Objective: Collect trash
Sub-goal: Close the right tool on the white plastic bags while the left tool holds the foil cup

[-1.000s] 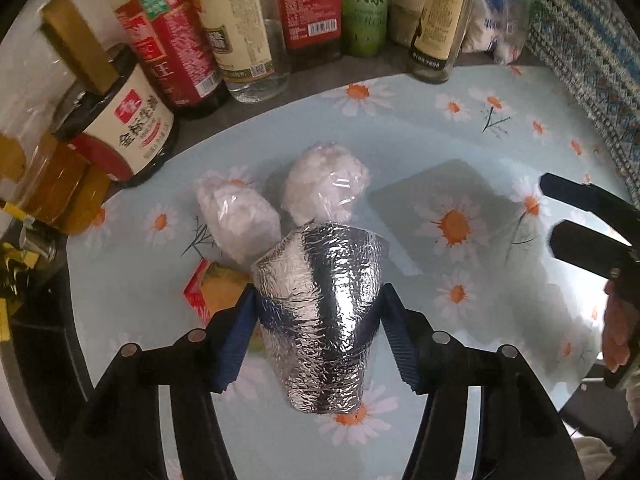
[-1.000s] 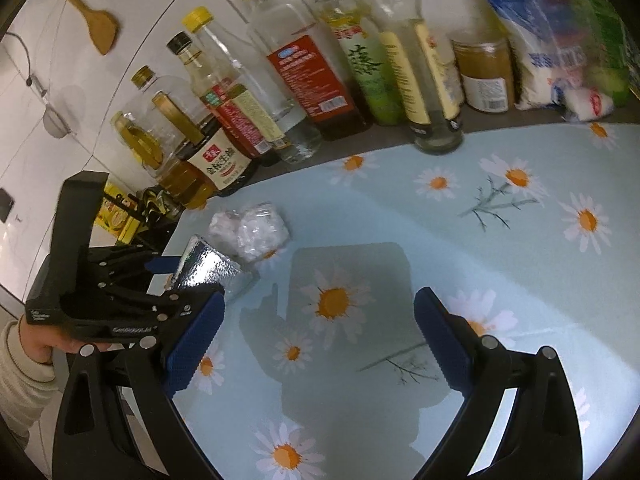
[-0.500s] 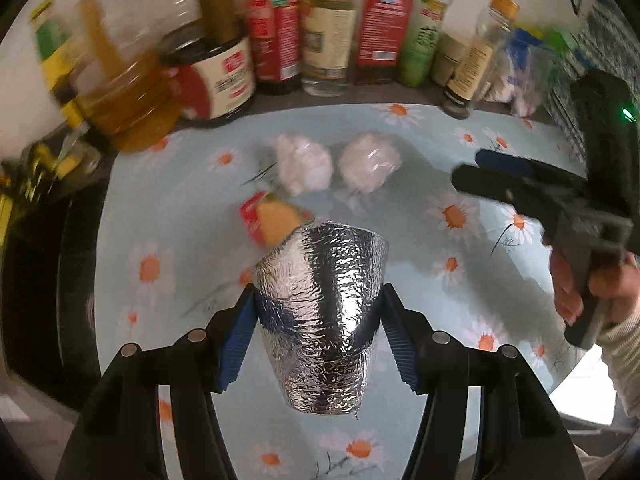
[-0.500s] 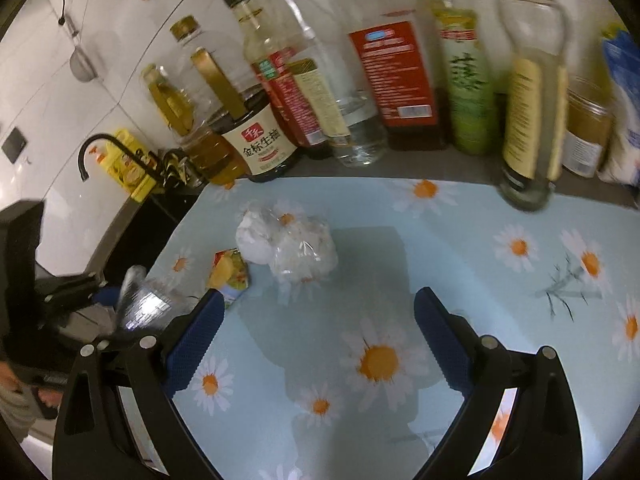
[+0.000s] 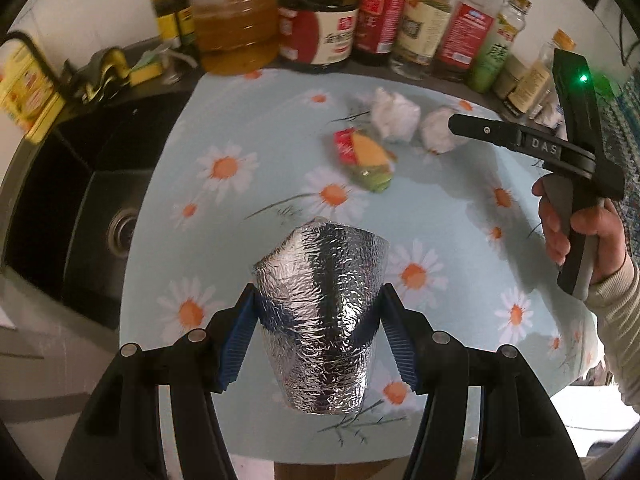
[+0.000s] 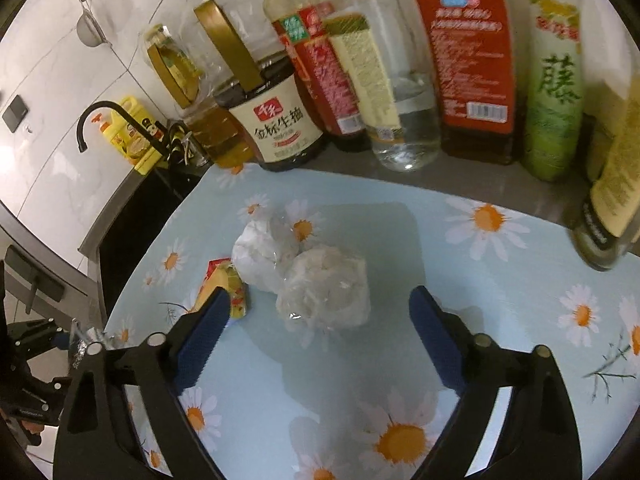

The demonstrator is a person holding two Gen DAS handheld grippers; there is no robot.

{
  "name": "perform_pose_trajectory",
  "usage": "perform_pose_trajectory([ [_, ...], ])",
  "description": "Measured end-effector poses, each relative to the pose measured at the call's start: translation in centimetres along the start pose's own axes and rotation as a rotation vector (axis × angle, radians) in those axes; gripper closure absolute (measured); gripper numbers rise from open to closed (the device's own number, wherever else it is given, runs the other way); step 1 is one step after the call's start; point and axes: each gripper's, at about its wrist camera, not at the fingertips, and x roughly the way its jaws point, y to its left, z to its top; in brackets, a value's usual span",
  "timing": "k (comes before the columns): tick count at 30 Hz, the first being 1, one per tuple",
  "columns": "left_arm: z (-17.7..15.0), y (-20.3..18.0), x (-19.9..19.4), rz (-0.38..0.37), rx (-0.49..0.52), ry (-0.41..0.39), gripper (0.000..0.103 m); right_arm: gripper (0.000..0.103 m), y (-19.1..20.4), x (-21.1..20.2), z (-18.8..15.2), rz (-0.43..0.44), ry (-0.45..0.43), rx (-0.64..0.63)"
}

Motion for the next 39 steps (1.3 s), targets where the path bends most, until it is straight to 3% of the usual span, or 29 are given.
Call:
perform_pose_trajectory([
  [6,-1.1,1.0,-0.4,0.021,-0.031,0.008,0.044,0.033,-0.4,1.8,0.2,-0.011,0.032,0.002],
  [8,-1.2,1.2,-0.4,0.019,-0.035,0.01,0.044,0.045,-0.5,2.1,0.1,-0.009,0.04,0.004],
  [10,-1.3,1.5,-0.3,0.019,-0.039,0.011,0.044,0.051,-0.4,2.3,-0.1,-0.013,0.045,0.0],
  [23,-1.2,1.7,-0.6,-0.03,-0.002,-0.019,0.044,0.053,1.3,-0.6,-1.3,-0.037,0.004,-0.006],
  [39,-1.2,2.4,-3.5,-0.201,0.171,-0.129,0.044,0.053,7.7,-9.2,-6.9,-0.177,-0.12,0.104],
])
